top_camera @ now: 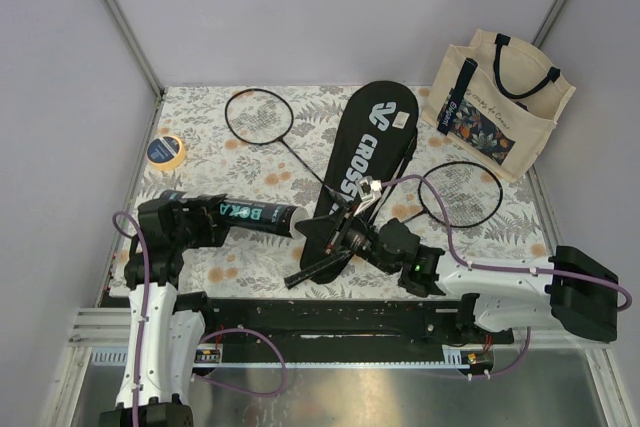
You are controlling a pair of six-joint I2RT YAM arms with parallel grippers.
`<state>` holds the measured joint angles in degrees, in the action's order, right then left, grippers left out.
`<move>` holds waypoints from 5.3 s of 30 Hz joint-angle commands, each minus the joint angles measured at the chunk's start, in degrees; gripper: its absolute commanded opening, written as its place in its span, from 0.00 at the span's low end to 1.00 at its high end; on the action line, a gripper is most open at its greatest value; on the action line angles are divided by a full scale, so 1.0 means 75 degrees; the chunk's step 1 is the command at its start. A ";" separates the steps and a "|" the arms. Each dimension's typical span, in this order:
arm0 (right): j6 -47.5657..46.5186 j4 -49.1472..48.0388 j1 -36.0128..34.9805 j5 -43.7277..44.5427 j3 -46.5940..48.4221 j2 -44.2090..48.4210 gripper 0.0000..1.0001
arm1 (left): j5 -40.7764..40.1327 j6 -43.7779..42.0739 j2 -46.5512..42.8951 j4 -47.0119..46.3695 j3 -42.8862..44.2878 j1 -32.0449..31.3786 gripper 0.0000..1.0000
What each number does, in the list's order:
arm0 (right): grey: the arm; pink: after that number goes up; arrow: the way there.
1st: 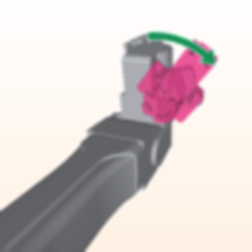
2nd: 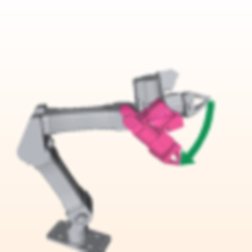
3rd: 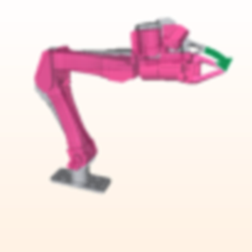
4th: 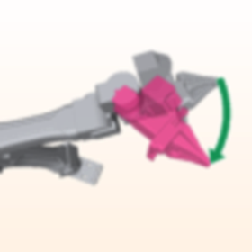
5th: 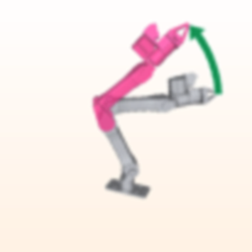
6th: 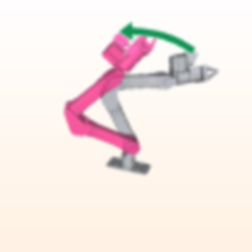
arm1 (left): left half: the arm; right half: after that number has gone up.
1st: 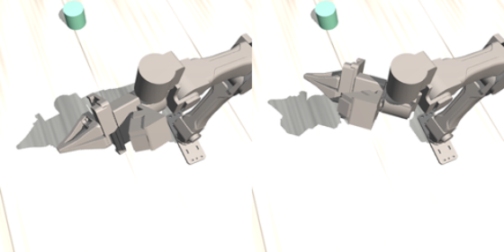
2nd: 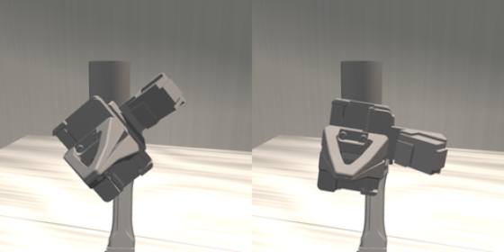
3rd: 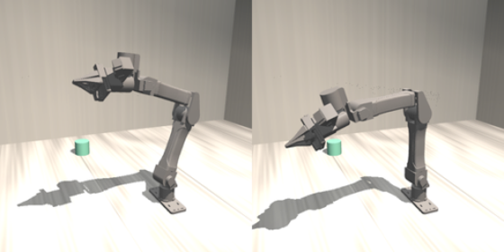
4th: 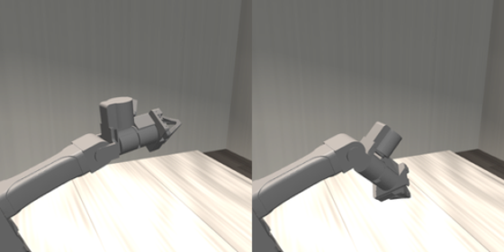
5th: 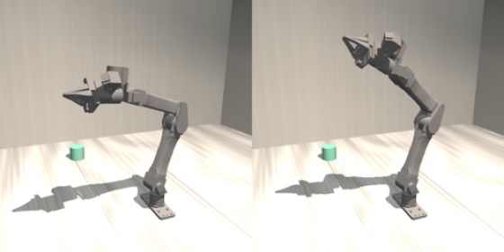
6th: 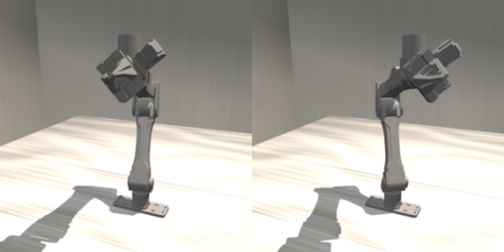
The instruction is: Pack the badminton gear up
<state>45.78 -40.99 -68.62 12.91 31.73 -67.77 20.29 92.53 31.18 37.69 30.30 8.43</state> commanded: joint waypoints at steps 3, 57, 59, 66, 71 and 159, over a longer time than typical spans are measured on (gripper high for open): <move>0.0202 0.1233 -0.0062 0.0164 0.0071 -0.0177 0.27 | 0.1303 -0.0196 -0.0150 -0.0760 0.0682 -0.0338 0.25; -0.0422 0.7141 -0.0062 0.2814 -0.1113 0.5966 0.94 | -0.3362 -0.8856 0.8618 0.0752 0.5721 -0.0362 0.84; -0.0094 0.7188 -0.0050 0.2861 -0.1136 0.5756 0.94 | -0.3362 -0.9032 0.8185 0.0833 0.5721 -0.0501 0.85; -0.0547 0.7316 -0.0038 0.3328 -0.0961 0.4550 0.94 | -0.3283 -0.9056 0.5949 0.0741 0.5172 -0.1661 0.84; 0.0351 0.7775 0.0861 0.3028 -0.0796 0.3729 0.88 | -0.3070 -0.8471 0.4377 0.0051 0.3744 -0.3018 0.81; -0.1780 0.5853 0.2540 -0.2272 0.1934 -0.0949 0.16 | -0.1418 -0.3560 0.7995 -0.7017 0.1855 -0.4510 0.43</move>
<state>29.95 8.54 -48.51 -5.50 46.57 -76.07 5.52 64.75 91.13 -7.05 45.60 -25.58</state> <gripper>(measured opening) 0.368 0.512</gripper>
